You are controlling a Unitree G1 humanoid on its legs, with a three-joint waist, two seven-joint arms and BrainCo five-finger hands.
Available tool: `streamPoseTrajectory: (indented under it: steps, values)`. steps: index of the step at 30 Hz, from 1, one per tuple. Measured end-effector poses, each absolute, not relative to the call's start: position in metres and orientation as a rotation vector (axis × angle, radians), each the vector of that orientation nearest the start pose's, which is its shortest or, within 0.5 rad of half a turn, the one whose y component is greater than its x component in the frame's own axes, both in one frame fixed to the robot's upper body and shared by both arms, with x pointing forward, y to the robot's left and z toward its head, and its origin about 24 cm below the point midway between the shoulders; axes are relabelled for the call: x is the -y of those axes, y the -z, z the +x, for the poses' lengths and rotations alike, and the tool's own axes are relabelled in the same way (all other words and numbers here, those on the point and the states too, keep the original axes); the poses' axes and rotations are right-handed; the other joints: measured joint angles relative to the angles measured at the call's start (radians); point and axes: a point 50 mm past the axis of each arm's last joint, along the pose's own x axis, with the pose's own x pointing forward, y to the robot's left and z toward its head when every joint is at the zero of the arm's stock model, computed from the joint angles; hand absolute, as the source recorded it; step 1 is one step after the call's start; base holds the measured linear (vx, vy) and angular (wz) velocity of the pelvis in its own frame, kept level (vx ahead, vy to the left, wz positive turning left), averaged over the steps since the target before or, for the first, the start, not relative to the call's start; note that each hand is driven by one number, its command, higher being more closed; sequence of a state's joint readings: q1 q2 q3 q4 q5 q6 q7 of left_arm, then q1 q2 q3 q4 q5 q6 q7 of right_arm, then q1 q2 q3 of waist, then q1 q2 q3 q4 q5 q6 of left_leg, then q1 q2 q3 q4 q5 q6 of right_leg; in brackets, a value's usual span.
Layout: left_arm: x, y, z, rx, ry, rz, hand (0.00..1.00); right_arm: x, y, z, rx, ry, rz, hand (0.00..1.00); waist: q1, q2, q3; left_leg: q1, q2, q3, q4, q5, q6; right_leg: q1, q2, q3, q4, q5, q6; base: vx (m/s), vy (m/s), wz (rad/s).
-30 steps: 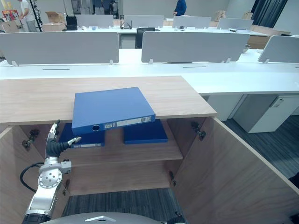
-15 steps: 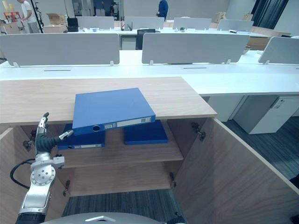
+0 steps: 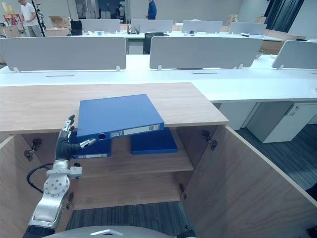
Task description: Walk over to the cabinet, pick up the folder, carry it to the office cabinet, place the folder inside the office cabinet, then close the office cabinet door
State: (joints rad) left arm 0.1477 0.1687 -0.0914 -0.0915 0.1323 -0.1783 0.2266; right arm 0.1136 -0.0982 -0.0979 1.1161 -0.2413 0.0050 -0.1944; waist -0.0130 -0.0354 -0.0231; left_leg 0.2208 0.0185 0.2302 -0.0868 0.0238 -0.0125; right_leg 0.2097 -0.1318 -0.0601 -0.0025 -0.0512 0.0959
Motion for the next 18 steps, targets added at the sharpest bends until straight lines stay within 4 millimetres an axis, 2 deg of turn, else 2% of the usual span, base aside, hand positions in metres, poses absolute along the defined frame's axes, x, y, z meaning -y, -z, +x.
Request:
streamPoseTrajectory:
  steps: [8,11,16,17,18]
  values:
    - [-0.152,-0.047,0.221,0.156,0.025,0.292,0.0,0.21,0.166,0.066,-1.211,0.177,-0.365,0.0,-0.004,0.001,-0.001,0.008,0.0,0.017,0.0,-0.009,-0.004,-0.003,0.0,0.018,0.002,0.0,0.0,0.0,0.001,-0.06]
    - [-0.143,-0.048,0.221,0.168,0.075,0.239,0.0,0.21,0.166,0.067,-1.211,0.177,-0.366,0.0,-0.007,0.001,-0.005,0.007,0.0,0.018,0.0,-0.011,-0.004,-0.004,0.0,0.019,0.001,0.0,0.0,0.0,0.0,0.0]
    - [-0.14,-0.051,0.221,0.173,0.089,0.144,0.0,0.21,0.167,0.066,-1.216,0.175,-0.364,0.0,-0.012,0.002,-0.013,0.007,0.0,0.019,0.0,-0.011,-0.003,-0.005,0.001,0.019,-0.001,-0.002,-0.002,0.0,0.0,0.0]
    - [-0.142,-0.057,0.226,0.192,0.099,0.148,0.0,0.212,0.167,0.063,-1.228,0.179,-0.364,0.0,-0.006,0.005,-0.016,0.007,0.001,0.021,0.002,-0.013,-0.005,-0.005,0.001,0.022,-0.002,-0.002,-0.001,0.0,-0.01,-0.03]
    - [-0.156,-0.081,0.237,0.282,0.078,0.195,0.0,0.215,0.168,0.059,-1.243,0.189,-0.361,0.0,0.004,0.006,-0.018,0.005,0.002,0.022,0.003,-0.014,-0.007,-0.009,0.002,0.024,0.002,0.003,0.006,-0.01,-0.009,-0.04]
